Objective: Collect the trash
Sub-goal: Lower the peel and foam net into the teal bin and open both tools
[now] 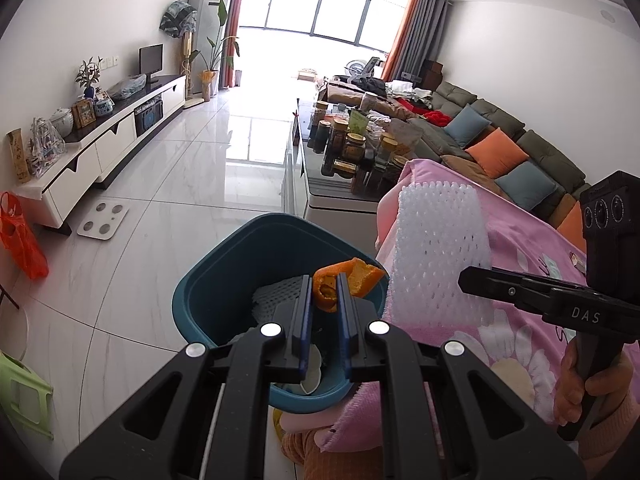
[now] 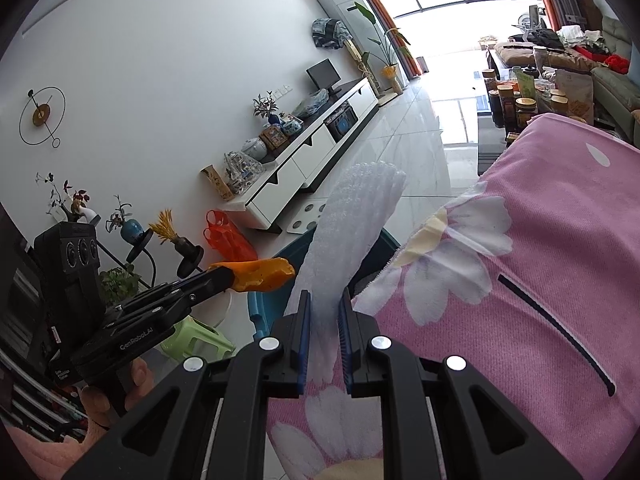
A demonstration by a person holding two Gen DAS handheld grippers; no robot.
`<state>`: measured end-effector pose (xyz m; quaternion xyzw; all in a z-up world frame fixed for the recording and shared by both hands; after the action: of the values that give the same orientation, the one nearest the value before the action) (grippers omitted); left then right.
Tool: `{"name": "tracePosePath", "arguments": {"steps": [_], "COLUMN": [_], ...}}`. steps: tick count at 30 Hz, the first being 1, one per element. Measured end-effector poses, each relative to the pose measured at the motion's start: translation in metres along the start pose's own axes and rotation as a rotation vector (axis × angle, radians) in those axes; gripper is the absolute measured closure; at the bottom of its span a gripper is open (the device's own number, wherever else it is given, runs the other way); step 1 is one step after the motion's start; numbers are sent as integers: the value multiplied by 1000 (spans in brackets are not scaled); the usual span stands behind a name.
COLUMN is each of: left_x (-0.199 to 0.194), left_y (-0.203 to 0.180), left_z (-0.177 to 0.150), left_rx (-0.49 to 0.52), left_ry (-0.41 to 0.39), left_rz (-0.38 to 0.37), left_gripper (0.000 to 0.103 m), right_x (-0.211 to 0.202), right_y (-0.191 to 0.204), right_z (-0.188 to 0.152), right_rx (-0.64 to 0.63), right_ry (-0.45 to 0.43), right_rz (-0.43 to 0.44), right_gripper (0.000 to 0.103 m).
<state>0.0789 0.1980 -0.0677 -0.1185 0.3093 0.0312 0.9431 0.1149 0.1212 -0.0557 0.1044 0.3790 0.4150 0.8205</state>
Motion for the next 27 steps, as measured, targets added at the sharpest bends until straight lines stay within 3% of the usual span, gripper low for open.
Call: {"name": "tracePosePath", "arguments": {"steps": [27], "left_x": [30], "left_y": [8], "left_z": [-9], "left_rx": [-49], "left_ry": [37], "left_rz": [34], "left_gripper": [91], "right_x": [35], "right_y": [16], "right_z": [2], "right_rx": [-20], "right_ry": [62], "right_rz": [-6], "right_gripper": [91]}}
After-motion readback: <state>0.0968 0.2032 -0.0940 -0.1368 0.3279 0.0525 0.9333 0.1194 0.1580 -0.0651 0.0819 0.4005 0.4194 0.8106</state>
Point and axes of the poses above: each gripper's, at about its wrist camera, not at the fingertips, and x roughly the way its jaws point, y to its left, z to its top, the point moved 8 cm from there along x, roughly the way its jaws point, and after that the axes turned 4 degrees about -y, right-handed, at the moved point
